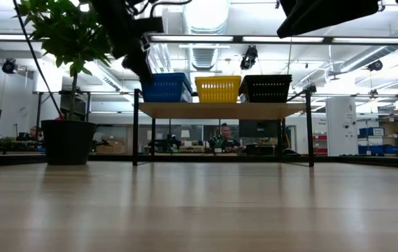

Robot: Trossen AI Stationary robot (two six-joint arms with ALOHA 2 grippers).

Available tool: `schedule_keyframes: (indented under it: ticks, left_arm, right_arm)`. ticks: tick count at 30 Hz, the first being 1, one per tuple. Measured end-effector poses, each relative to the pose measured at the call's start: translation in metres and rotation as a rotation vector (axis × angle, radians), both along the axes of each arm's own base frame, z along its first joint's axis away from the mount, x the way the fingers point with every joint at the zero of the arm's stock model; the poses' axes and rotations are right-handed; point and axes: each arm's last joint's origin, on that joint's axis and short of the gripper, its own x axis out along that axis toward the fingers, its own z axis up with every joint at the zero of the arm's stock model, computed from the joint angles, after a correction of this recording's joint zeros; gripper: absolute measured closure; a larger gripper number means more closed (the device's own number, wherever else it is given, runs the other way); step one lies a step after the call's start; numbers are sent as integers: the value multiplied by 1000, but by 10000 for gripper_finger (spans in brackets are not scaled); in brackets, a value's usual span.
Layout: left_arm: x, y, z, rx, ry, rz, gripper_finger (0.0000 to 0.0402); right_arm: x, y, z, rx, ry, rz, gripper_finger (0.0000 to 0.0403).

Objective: Stack baskets on shelf by color
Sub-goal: Stack the blue bin on top of the other blue bin on the shelf, then stack the yellow bin on top of the other yellow bin on the shelf

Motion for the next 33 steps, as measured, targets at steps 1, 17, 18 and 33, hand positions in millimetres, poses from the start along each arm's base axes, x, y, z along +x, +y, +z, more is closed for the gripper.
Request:
schedule_keyframes:
  ticks: [1,17,18,33]
  left_arm:
    - [1,-3,2,-30,-20,-16,320]
    - [17,-108,13,-75,-196,-434,320]
    - [17,-113,14,-68,-200,-460,320]
    - [19,-132,21,-55,-284,-531,320]
  right_arm:
    - [0,0,0,17,2,-13,280]
    - [-8,11,-10,578,294,-176,280]
    - [-12,13,-11,581,347,-198,280]
    - [-82,79,-2,381,826,-206,280]
